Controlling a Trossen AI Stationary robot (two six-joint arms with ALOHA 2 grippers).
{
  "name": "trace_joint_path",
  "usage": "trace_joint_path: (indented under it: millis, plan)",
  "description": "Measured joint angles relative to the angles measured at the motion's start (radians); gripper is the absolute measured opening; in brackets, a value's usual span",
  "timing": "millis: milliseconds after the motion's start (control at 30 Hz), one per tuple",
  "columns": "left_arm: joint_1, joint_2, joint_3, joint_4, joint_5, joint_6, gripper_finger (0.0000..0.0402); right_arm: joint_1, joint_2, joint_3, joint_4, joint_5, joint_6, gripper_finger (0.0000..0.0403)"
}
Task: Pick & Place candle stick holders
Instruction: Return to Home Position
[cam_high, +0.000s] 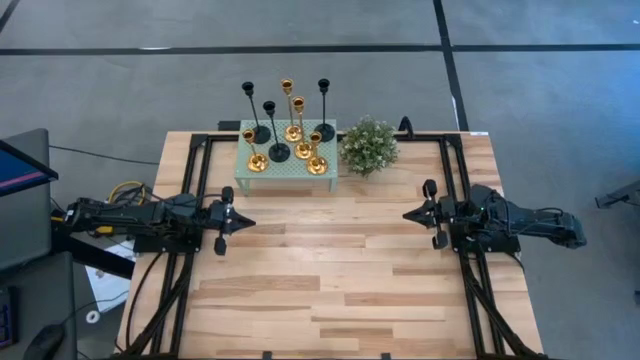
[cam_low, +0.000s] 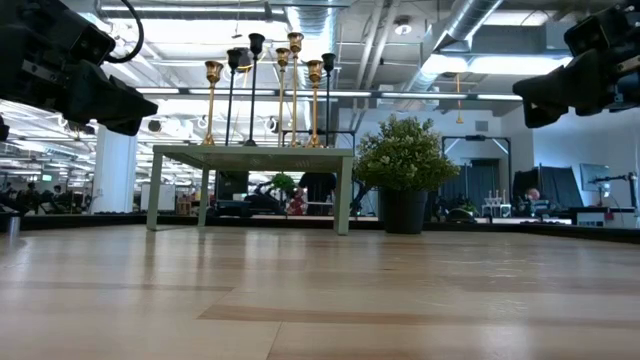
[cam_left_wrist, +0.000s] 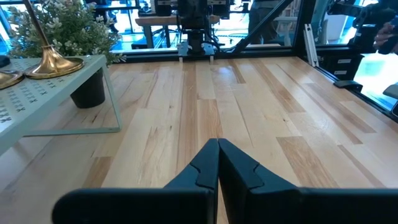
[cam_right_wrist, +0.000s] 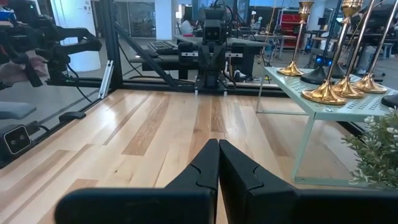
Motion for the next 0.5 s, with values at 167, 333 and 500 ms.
trace_joint_path:
  millis: [167, 333, 500]
  plan:
    - [0.000, 0.000, -0.001, 0.006, -0.003, 0.000, 0.0007, 0.000, 0.000, 0.000, -0.001, 0.001, 0.000, 0.0000]
    - [0.000, 0.000, -0.001, 0.010, -0.004, 0.000, 0.0007, 0.000, 0.000, 0.000, -0.002, 0.001, 0.000, 0.0000]
    - [0.000, 0.000, -0.001, 0.012, -0.004, -0.002, 0.0007, 0.000, 0.000, 0.000, -0.002, 0.002, 0.000, 0.0000]
